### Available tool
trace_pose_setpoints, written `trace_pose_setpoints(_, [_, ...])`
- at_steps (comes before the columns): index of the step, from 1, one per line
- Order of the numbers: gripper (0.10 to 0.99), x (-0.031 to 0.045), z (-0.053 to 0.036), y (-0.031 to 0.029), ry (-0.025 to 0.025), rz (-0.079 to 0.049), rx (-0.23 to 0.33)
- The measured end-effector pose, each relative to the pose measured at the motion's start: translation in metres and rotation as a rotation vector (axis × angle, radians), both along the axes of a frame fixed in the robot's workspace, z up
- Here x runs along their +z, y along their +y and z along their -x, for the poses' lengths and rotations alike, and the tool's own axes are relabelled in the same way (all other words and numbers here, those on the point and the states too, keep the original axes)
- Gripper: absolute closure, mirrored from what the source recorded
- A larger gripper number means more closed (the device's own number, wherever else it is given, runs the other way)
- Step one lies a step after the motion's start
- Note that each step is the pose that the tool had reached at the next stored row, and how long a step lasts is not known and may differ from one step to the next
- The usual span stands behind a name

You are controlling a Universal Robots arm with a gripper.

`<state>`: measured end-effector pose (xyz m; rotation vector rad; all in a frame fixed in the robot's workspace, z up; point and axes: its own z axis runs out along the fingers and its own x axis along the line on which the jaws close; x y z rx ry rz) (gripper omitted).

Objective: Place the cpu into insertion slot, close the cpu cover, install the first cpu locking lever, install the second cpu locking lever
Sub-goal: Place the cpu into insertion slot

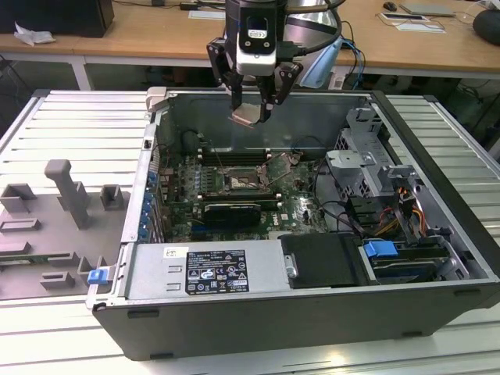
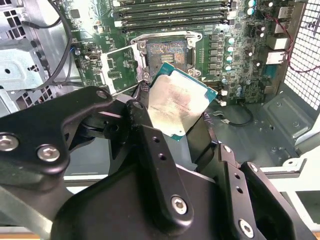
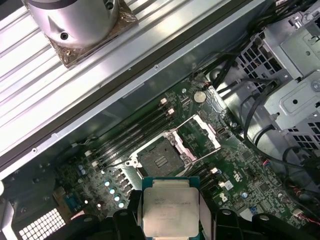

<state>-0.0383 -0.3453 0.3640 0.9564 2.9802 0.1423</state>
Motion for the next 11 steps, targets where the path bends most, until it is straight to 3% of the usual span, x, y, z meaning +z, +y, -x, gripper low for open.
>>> trace_pose_setpoints(11, [0.545, -0.0003, 0.0000, 0.0000, 0.0000, 0.000, -0.062])
